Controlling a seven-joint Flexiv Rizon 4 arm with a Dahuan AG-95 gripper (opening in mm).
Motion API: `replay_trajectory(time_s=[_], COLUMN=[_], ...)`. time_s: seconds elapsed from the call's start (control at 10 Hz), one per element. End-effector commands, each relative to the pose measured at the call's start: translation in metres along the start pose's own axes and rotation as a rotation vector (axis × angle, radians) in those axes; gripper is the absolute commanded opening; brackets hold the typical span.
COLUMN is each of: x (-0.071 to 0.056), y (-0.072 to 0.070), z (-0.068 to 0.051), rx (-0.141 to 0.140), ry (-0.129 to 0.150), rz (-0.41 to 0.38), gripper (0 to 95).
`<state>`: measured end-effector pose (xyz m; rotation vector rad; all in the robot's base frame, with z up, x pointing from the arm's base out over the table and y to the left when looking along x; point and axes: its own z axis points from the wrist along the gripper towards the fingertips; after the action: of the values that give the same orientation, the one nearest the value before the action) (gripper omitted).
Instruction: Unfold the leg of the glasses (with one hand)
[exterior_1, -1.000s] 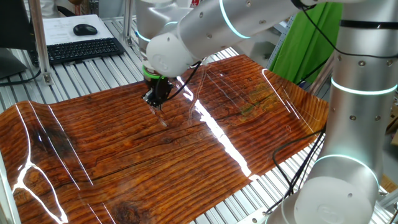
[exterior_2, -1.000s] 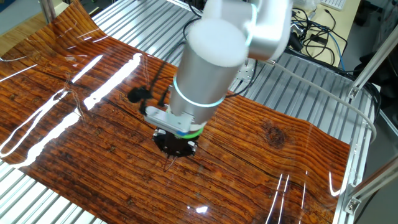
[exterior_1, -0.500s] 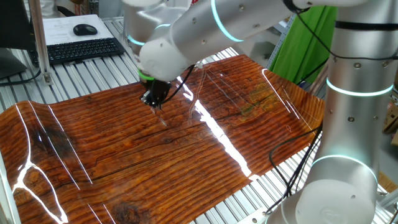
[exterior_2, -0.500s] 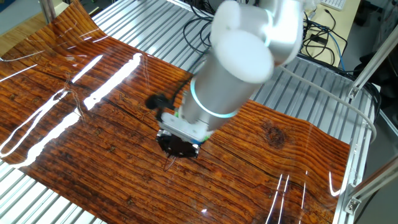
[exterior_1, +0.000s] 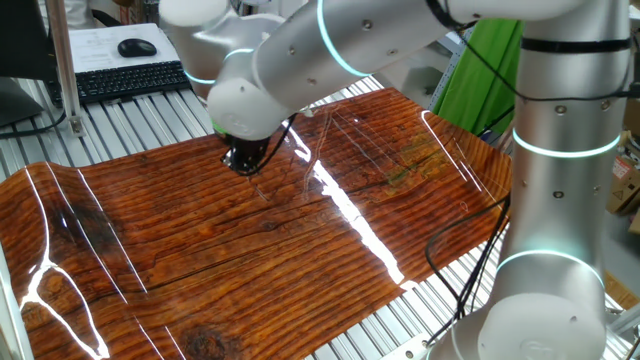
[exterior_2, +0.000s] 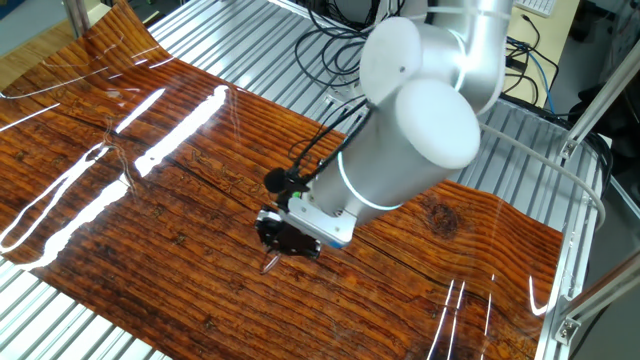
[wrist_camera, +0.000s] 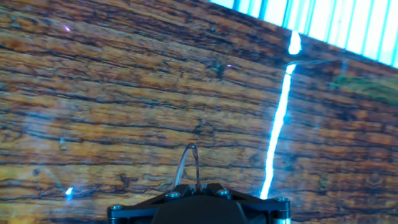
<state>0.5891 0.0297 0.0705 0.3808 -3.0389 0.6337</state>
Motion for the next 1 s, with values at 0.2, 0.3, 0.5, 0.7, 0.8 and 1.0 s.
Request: replay_trajectory(time_s=[0.2, 0.3, 0.5, 0.7, 0.8, 1.0], x=[-0.0071, -0.0070, -0.0069, -0.0070, -0.0071, -0.0076], y=[-0.0109, -0.0122, -0.0140, -0.0142, -0.0147, -0.0173], z=[-0.0089, -0.0083, -0.0078, -0.0075, -0.0082, -0.0118], rx=[-0.086, -0.065, -0.045, -0.043, -0.034, -0.005], ry=[0.042, 0.042, 0.045, 0.048, 0.052, 0.058], rz=[-0.001, -0.001, -0.001, -0.001, -0.001, -0.001], gripper=[0.0, 0.0, 0.0, 0.0, 0.0, 0.0])
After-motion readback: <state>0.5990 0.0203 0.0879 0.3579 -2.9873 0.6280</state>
